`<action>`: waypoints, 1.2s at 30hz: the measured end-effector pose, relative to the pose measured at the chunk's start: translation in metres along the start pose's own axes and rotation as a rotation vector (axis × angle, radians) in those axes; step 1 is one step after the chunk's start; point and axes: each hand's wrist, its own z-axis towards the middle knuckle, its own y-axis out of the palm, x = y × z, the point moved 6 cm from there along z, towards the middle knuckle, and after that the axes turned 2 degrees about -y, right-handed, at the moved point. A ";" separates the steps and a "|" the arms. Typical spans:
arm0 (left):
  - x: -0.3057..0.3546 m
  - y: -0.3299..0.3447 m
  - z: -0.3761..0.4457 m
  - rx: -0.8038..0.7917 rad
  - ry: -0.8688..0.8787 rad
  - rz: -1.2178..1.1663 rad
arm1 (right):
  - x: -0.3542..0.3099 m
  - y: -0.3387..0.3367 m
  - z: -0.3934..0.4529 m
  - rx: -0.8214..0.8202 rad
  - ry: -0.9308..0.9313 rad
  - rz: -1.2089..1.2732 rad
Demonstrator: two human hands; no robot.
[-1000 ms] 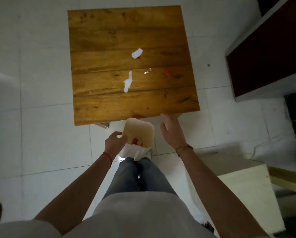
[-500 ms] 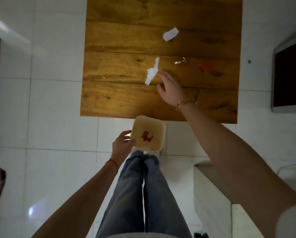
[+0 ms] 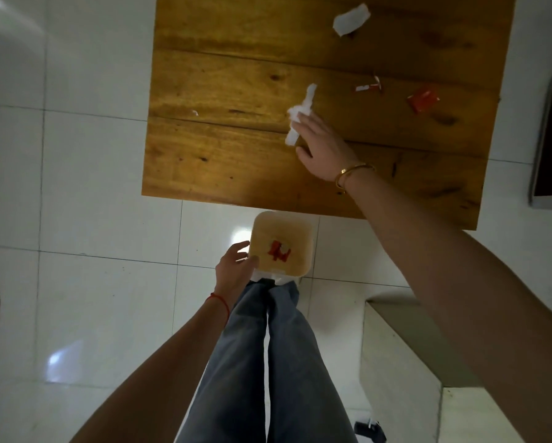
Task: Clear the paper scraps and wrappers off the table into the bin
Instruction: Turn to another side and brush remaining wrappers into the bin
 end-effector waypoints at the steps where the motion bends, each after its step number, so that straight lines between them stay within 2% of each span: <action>1: 0.000 0.000 0.001 0.007 -0.001 -0.013 | -0.003 0.003 -0.006 0.019 -0.023 0.002; 8: 0.003 0.000 0.003 0.017 -0.006 -0.057 | -0.038 0.046 -0.089 0.022 -0.121 -0.004; 13: 0.002 0.003 0.000 -0.020 -0.013 -0.061 | -0.074 0.081 -0.144 -0.097 -0.218 0.061; 17: 0.002 0.007 -0.005 -0.036 -0.011 -0.043 | -0.073 0.087 -0.170 -0.068 -0.168 0.105; 22: 0.005 0.019 -0.014 -0.059 0.001 0.004 | -0.039 0.054 -0.172 0.094 0.005 0.145; 27: 0.012 0.048 -0.023 -0.048 -0.021 0.029 | 0.022 0.008 -0.166 0.258 0.189 0.134; 32: 0.014 0.093 -0.032 -0.054 -0.040 0.000 | 0.101 -0.028 -0.154 0.263 0.345 0.161; 36: 0.017 0.125 -0.038 -0.040 -0.045 -0.057 | 0.150 -0.052 -0.138 0.207 0.351 0.154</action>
